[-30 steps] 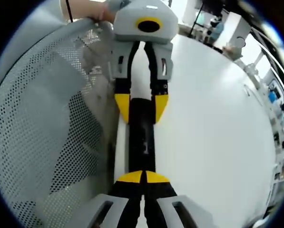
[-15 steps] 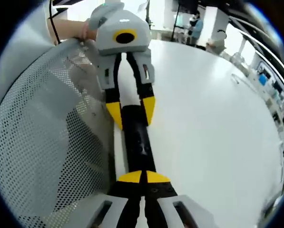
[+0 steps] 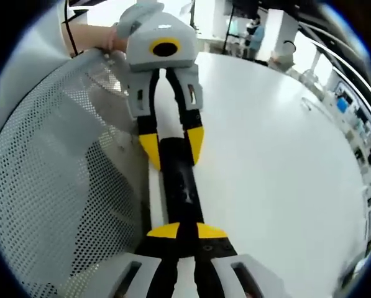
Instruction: Press the specified remote control buttons in sequence, fully releasing each button before pressing the next.
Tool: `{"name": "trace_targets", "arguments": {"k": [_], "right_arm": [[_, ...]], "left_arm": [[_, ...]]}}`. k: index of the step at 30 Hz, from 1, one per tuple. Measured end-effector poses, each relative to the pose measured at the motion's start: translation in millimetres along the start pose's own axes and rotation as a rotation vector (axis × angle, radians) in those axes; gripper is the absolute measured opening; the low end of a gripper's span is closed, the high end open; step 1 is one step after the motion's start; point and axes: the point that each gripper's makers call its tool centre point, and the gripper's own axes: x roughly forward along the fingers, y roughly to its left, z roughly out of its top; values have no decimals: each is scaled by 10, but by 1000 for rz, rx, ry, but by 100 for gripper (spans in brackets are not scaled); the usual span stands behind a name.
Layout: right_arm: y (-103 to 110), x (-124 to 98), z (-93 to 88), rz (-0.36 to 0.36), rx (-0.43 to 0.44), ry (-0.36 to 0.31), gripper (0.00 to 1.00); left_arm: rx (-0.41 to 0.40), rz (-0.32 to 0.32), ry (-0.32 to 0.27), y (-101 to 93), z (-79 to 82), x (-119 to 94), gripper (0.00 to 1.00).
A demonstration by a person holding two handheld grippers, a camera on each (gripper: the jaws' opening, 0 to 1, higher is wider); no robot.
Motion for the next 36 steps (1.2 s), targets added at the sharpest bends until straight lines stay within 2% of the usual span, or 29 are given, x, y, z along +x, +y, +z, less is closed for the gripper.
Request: {"name": "trace_targets", "arguments": {"k": [4, 11, 17, 19, 20, 25, 27, 29, 32, 34, 36], "right_arm": [[15, 10, 3, 15, -34, 15, 4], [25, 28, 3, 44, -125, 96, 5], [18, 38, 0, 65, -140, 145, 5], [16, 38, -12, 65, -68, 163, 5], [14, 47, -3, 66, -109, 167, 5], [34, 41, -21, 57, -157, 173, 5], [30, 35, -23, 48, -147, 156, 5], [23, 32, -15, 34, -114, 111, 5], [18, 22, 2, -7, -73, 9, 5], [21, 5, 5, -39, -28, -101, 5], [18, -1, 5, -42, 7, -149, 5]], "left_arm": [[0, 0, 0, 2, -1, 1, 25], [2, -2, 0, -1, 2, 1, 25], [7, -5, -2, 0, 4, 3, 25], [8, -9, -5, 1, 4, 4, 25], [9, -11, -4, 1, 5, 5, 25], [11, -13, -6, -3, 8, 6, 25], [10, -13, -6, -4, 9, 6, 25], [9, -12, -6, -6, 7, 7, 25], [10, -12, -7, -7, 6, 7, 25], [10, -12, -6, -6, 6, 6, 25], [10, -11, -6, -7, 7, 4, 25]]}}
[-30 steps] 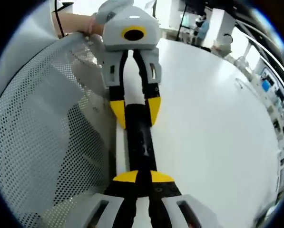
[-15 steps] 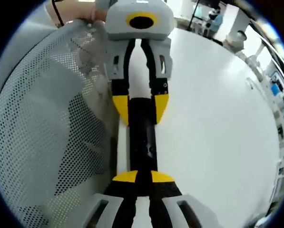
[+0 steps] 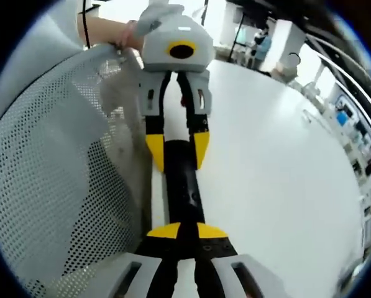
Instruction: Press the specified remote control buttons in sequence, fully releasing each button before pressing the next.
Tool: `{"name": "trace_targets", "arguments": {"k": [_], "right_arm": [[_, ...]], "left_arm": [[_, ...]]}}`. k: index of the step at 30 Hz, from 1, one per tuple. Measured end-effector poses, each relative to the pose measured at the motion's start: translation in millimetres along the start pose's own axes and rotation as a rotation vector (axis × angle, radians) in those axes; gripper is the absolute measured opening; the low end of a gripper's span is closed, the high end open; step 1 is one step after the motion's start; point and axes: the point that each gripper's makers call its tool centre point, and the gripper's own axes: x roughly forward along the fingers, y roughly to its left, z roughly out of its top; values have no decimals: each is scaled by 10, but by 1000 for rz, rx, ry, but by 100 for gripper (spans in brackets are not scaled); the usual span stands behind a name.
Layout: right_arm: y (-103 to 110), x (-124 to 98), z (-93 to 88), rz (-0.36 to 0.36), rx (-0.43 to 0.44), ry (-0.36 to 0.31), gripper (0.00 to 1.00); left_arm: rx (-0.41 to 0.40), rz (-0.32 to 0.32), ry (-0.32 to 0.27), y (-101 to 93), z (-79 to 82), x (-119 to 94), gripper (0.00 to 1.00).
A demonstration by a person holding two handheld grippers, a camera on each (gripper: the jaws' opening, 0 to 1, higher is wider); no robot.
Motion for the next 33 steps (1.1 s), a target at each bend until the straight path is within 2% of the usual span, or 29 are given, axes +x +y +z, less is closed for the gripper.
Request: {"name": "trace_targets", "arguments": {"k": [13, 16, 20, 23, 26, 33], "right_arm": [[0, 37, 48, 60, -68, 27, 7], [10, 46, 52, 82, -124, 55, 7], [21, 60, 45, 112, -200, 167, 7], [19, 74, 49, 127, -192, 238, 7], [6, 86, 50, 130, -161, 274, 7], [14, 98, 37, 147, -185, 346, 7]], "left_arm": [[-2, 0, -4, 1, 0, -1, 25], [-2, -1, -4, 2, -2, -1, 25], [-2, -1, -4, -1, -1, -2, 25], [-2, -2, -4, 0, 0, -2, 25], [-1, -3, -4, 1, 1, -1, 25], [0, -3, -4, 1, 4, 0, 25]]}}
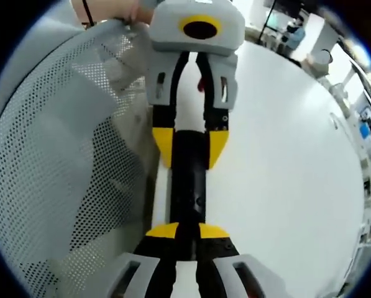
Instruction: Press the specified remote control buttons in sequence, fully releasing each button before pressing the next.
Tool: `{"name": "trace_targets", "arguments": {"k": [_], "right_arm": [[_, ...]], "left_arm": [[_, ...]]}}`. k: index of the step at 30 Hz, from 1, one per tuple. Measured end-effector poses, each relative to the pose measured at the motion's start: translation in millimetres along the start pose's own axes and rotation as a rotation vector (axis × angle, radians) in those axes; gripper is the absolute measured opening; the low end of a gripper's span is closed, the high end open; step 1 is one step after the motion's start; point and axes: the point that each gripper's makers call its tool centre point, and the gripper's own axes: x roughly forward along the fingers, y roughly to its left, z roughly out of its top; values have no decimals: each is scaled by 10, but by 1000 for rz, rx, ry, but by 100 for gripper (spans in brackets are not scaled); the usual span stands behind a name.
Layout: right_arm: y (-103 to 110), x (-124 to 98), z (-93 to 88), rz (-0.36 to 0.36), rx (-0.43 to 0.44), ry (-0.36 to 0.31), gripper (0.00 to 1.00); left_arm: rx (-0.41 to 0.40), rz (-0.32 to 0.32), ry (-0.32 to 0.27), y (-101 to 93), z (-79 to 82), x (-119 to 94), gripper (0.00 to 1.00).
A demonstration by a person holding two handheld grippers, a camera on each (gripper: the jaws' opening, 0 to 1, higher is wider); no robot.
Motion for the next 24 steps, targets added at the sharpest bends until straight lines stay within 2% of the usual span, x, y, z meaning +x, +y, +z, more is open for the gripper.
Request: {"name": "trace_targets", "arguments": {"k": [4, 8, 12, 14, 15, 19, 22, 24], "right_arm": [[-10, 15, -3, 10, -4, 47, 7], [-16, 1, -27, 18, 29, 34, 7], [-6, -17, -12, -48, 19, -75, 7], [-5, -28, -12, -75, 72, -120, 7], [-9, -29, -2, -82, 71, -143, 7], [-12, -42, 4, -88, 115, -237, 7], [-24, -48, 26, -81, 191, -318, 7], [-29, -42, 53, -82, 209, -349, 7]], "left_arm": [[0, 0, 0, 1, 0, 2, 25], [0, 1, 0, 1, -2, 5, 25], [0, 2, 1, 1, 0, 5, 25], [1, 2, 1, 2, 0, 5, 25], [1, 2, 1, 2, 1, 5, 25], [0, 4, 1, 4, -1, 6, 25], [-2, 5, 0, 5, -2, 5, 25], [-3, 6, 0, 4, -1, 5, 25]]}}
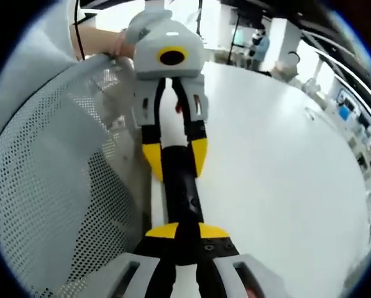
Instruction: Press the specified remote control buttons in sequence, fully releasing each button before pressing the next.
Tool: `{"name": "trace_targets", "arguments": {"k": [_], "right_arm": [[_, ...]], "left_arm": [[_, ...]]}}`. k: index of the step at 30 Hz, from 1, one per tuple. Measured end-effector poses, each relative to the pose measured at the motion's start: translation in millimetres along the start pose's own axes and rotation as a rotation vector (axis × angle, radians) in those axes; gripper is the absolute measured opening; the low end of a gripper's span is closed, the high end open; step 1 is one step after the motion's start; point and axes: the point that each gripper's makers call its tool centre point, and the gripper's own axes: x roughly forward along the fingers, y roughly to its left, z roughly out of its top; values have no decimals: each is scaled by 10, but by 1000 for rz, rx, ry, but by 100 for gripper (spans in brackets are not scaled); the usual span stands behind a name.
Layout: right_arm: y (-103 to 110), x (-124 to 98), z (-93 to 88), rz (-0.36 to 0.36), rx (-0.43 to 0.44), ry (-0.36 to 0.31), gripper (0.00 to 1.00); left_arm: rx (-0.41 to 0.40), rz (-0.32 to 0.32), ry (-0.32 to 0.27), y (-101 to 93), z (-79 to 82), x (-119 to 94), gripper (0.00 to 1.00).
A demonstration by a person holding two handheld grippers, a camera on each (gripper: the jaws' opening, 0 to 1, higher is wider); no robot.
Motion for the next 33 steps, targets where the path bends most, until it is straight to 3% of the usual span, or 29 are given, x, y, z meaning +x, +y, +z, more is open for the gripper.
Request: {"name": "trace_targets", "arguments": {"k": [5, 13, 16, 22, 25, 30, 33], "right_arm": [[38, 28, 28, -4, -129, 34, 7], [40, 49, 41, 25, -195, 91, 7], [47, 62, 44, 45, -252, 153, 7], [32, 80, 51, 80, -230, 244, 6], [40, 85, 40, 87, -259, 291, 6], [40, 94, 30, 82, -270, 333, 6], [22, 92, 24, 81, -226, 345, 6]], "left_arm": [[-2, 1, -1, -1, 2, -3, 25], [-2, -1, -2, 0, -1, 0, 25], [-2, -1, -1, 0, -4, 0, 25], [-1, -1, 0, -1, -1, 0, 25], [0, -1, 0, 0, -1, 0, 25], [2, -3, 1, 0, 0, 0, 25], [1, -4, 5, -1, 0, 0, 25]]}}
